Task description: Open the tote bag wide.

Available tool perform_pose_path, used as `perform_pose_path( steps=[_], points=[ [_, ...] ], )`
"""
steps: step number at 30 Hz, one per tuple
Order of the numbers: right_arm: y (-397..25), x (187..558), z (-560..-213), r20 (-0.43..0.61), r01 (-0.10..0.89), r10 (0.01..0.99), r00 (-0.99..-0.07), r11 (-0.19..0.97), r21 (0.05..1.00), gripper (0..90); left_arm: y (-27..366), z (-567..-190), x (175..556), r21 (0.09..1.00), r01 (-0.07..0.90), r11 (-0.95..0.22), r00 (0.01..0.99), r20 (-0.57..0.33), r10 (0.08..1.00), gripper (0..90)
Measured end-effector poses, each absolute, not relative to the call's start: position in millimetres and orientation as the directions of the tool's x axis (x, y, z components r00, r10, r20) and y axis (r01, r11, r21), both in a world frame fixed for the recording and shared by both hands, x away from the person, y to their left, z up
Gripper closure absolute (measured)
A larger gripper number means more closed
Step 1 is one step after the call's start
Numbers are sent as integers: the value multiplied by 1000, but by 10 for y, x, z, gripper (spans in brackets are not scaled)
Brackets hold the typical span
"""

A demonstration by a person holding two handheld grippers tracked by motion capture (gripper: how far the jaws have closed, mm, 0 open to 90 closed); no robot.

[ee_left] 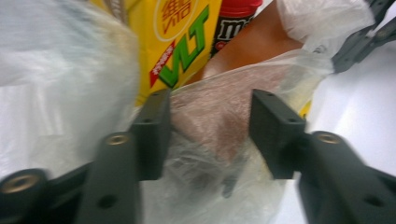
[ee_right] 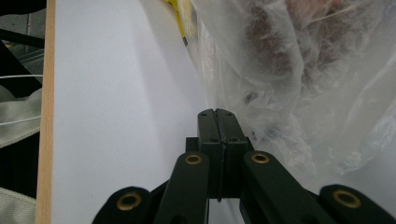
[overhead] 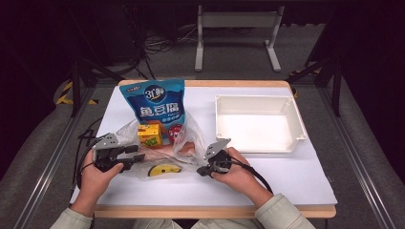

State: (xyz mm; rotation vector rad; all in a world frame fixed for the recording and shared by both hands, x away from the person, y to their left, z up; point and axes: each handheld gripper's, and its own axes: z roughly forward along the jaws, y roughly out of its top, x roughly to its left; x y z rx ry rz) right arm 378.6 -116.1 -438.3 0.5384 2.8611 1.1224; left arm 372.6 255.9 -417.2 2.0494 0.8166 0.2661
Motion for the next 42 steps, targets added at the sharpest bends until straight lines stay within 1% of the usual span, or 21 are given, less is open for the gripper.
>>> perform_pose_path(
  steps=[2,3,5,6,8,16,17,18,19,21,23,24,27,28,29,31,32,36,37,39,42],
  points=[
    [-1161,3787,-4382,105,309,324,-940,681,663,900,2566,-4166,3721,804,442,-399,760,-100,642,674],
    [-1161,3787,-4383,105,309,324,-940,681,663,900,2572,-4161,3713,803,442,-399,758,-96,645,674],
    [-1159,3789,-4384,105,308,324,-940,681,664,900,2587,-4152,3704,807,427,-408,767,-84,637,769],
    [-1159,3788,-4382,105,309,324,-940,681,663,900,2593,-4144,3689,809,425,-406,770,-88,632,830],
    [-1160,3792,-4376,103,307,324,-940,680,666,900,2608,-4128,3673,813,409,-415,776,-70,626,891],
    [-1153,3802,-4348,99,300,321,-942,675,674,900,2674,-4125,3621,814,419,-401,766,-80,638,900],
    [-1150,3802,-4344,99,300,319,-942,675,674,900,2693,-4121,3636,822,429,-375,747,-89,658,870],
    [-1145,3803,-4343,99,298,318,-943,675,675,900,2699,-4127,3651,823,452,-345,722,-110,683,647],
    [-1145,3803,-4343,99,298,318,-943,675,675,900,2699,-4127,3651,823,452,-345,722,-110,683,549],
    [-1139,3808,-4348,98,297,317,-943,677,673,900,2704,-4154,3670,813,480,-329,718,-149,679,539],
    [-1139,3809,-4350,98,298,317,-943,677,673,900,2689,-4181,3700,804,499,-322,709,-165,686,406],
    [-1140,3808,-4348,99,299,318,-943,676,674,900,2678,-4196,3718,802,504,-322,708,-170,686,381],
    [-1145,3807,-4342,97,297,319,-943,674,676,900,2643,-4227,3756,794,515,-324,721,-197,664,432],
    [-1146,3804,-4340,97,298,319,-943,674,676,900,2641,-4224,3757,792,518,-323,726,-208,655,468],
    [-1147,3802,-4338,97,298,319,-943,674,676,900,2641,-4219,3755,794,514,-325,732,-208,649,525],
    [-1147,3801,-4335,95,297,320,-943,673,678,900,2647,-4200,3738,796,502,-338,739,-192,646,606],
    [-1146,3801,-4334,95,296,319,-943,672,679,900,2648,-4191,3725,795,503,-339,738,-191,648,686],
    [-1146,3798,-4332,93,294,319,-943,672,680,900,2652,-4162,3677,799,475,-368,755,-155,637,835],
    [-1147,3799,-4329,92,294,319,-943,671,681,900,2654,-4154,3662,799,474,-370,757,-155,635,862],
    [-1150,3800,-4327,92,294,320,-943,672,680,900,2671,-4136,3613,796,473,-377,765,-158,625,887],
    [-1149,3803,-4333,92,293,317,-944,677,675,900,2703,-4125,3542,790,469,-395,776,-156,611,900]
  ],
)
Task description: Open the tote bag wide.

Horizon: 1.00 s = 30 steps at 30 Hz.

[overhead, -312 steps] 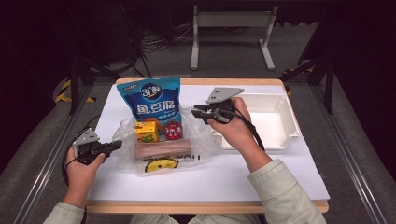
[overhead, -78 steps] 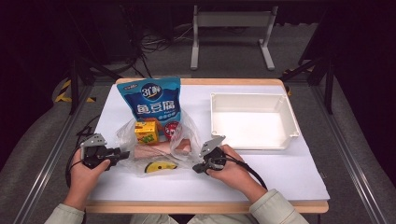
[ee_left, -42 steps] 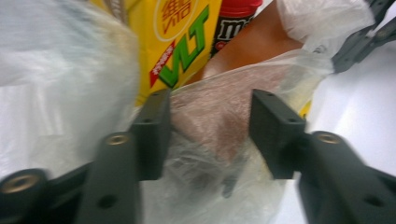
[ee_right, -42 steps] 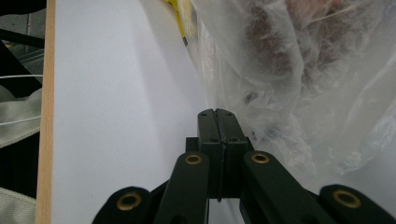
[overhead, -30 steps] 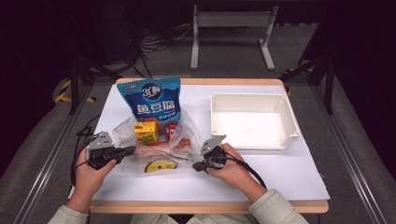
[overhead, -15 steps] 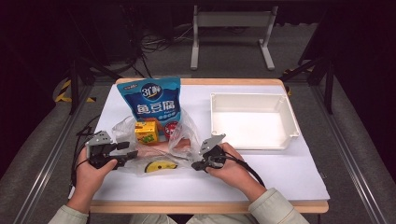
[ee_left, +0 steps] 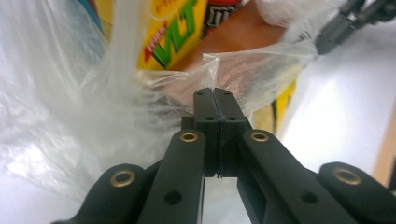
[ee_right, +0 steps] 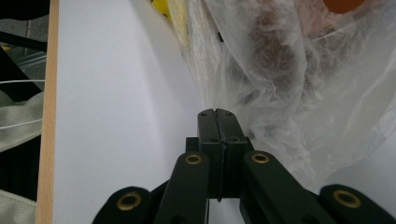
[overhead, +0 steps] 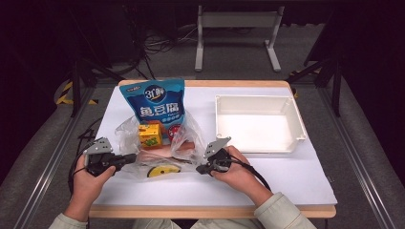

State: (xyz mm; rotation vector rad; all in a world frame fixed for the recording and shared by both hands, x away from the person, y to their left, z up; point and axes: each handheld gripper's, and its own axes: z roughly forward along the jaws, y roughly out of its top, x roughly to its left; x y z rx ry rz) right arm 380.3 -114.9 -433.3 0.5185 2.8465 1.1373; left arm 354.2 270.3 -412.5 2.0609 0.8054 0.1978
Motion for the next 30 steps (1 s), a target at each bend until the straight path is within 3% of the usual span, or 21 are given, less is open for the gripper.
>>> perform_pose_path(
  steps=[9,19,27,28,30],
  points=[
    [-1140,3807,-4338,89,296,321,-943,687,664,900,2731,-4248,3383,728,517,-449,780,-185,598,900],
    [-1159,3838,-4350,74,308,345,-936,694,651,900,2717,-4479,3568,656,604,-454,734,-234,638,900],
    [-1247,3747,-4042,44,267,359,-932,602,753,900,2689,-4494,3595,657,595,-463,742,-227,631,900],
    [-1254,3734,-3993,44,261,361,-931,578,774,880,2687,-4493,3594,658,593,-463,743,-227,630,900],
    [-1255,3720,-3926,43,250,377,-925,520,817,754,2686,-4492,3595,657,594,-464,743,-227,630,900]
  ],
)
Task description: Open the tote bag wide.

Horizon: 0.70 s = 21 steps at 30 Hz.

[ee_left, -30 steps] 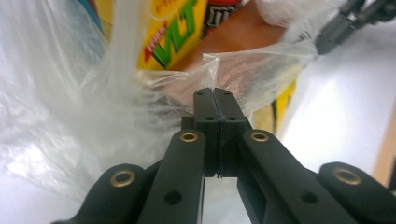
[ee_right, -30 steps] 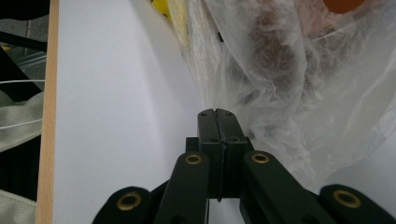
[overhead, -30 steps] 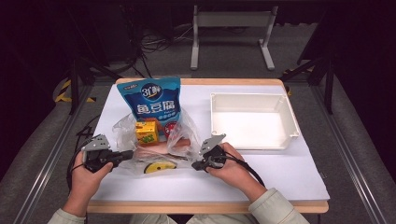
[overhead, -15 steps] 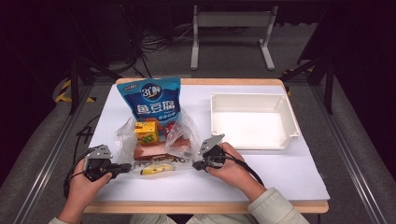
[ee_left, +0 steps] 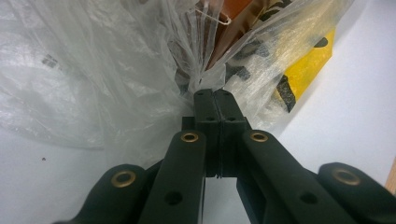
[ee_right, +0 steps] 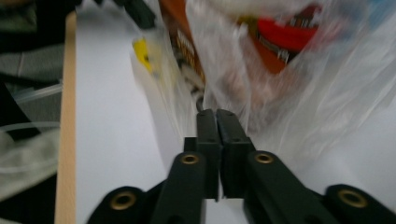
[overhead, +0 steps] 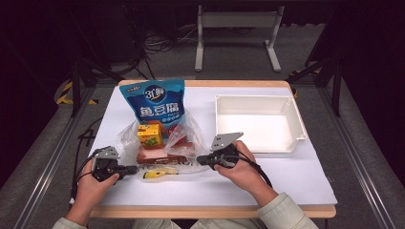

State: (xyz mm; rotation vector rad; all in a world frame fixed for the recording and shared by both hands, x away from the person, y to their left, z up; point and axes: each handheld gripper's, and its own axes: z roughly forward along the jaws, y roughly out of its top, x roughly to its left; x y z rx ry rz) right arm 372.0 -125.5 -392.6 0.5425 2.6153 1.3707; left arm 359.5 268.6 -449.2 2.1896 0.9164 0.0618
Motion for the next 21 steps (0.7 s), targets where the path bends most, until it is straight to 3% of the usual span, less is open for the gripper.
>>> perform_pose_path(
  steps=[2,4,7,9,10,14,21],
  points=[
    [-1234,3725,-3905,12,213,382,-924,490,845,678,2687,-4494,3595,659,594,-461,742,-228,630,900],
    [-1165,3762,-3947,9,202,388,-921,459,865,493,2685,-4492,3595,658,594,-463,742,-227,631,900],
    [-1075,3797,-4010,-12,188,396,-918,462,867,485,2686,-4492,3597,661,589,-464,745,-223,629,900],
    [-1035,3824,-4052,-33,182,397,-917,490,852,586,2686,-4492,3593,660,595,-459,741,-229,631,900],
    [-1035,3824,-4052,-33,182,397,-917,490,852,586,2686,-4492,3593,660,595,-459,741,-229,631,900],
    [-1059,3870,-4106,-48,195,411,-911,528,827,877,2689,-4490,3590,665,591,-457,743,-228,629,899],
    [-1265,3856,-4163,-75,264,504,-861,568,780,900,2699,-4486,3599,669,587,-456,745,-227,627,896]
  ],
)
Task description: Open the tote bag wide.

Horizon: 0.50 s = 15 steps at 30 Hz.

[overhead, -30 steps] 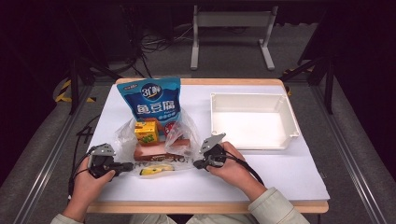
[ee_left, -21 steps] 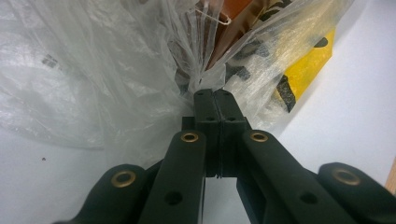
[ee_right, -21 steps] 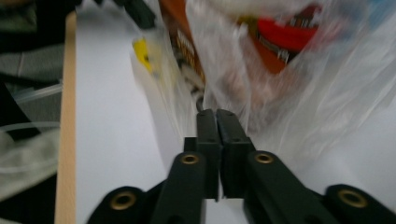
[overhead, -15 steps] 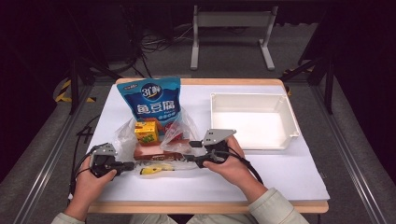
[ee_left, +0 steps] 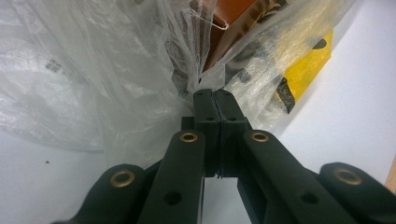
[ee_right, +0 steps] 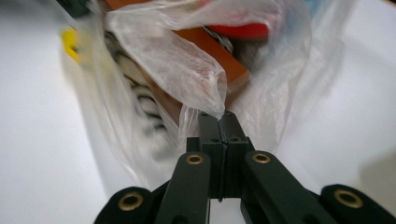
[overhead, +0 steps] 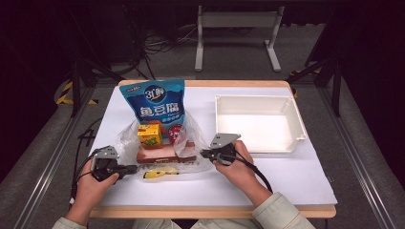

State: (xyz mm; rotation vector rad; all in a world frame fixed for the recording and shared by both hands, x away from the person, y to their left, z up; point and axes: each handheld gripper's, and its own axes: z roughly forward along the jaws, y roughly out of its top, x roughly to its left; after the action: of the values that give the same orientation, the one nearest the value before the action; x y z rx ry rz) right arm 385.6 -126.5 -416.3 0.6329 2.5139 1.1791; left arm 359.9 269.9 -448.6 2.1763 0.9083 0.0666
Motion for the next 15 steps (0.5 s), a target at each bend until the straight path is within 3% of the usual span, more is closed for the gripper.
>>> perform_pose_path(
  steps=[4,8,15],
  points=[
    [-1329,3920,-4279,-44,346,539,-841,600,721,900,2696,-4489,3616,671,583,-458,748,-224,624,894],
    [-1307,3933,-4385,-72,368,542,-837,657,658,900,2694,-4492,3615,672,589,-448,742,-230,630,890],
    [-1413,3940,-4386,-29,404,564,-826,626,667,900,2714,-4497,3609,674,593,-441,740,-241,628,881]
  ],
)
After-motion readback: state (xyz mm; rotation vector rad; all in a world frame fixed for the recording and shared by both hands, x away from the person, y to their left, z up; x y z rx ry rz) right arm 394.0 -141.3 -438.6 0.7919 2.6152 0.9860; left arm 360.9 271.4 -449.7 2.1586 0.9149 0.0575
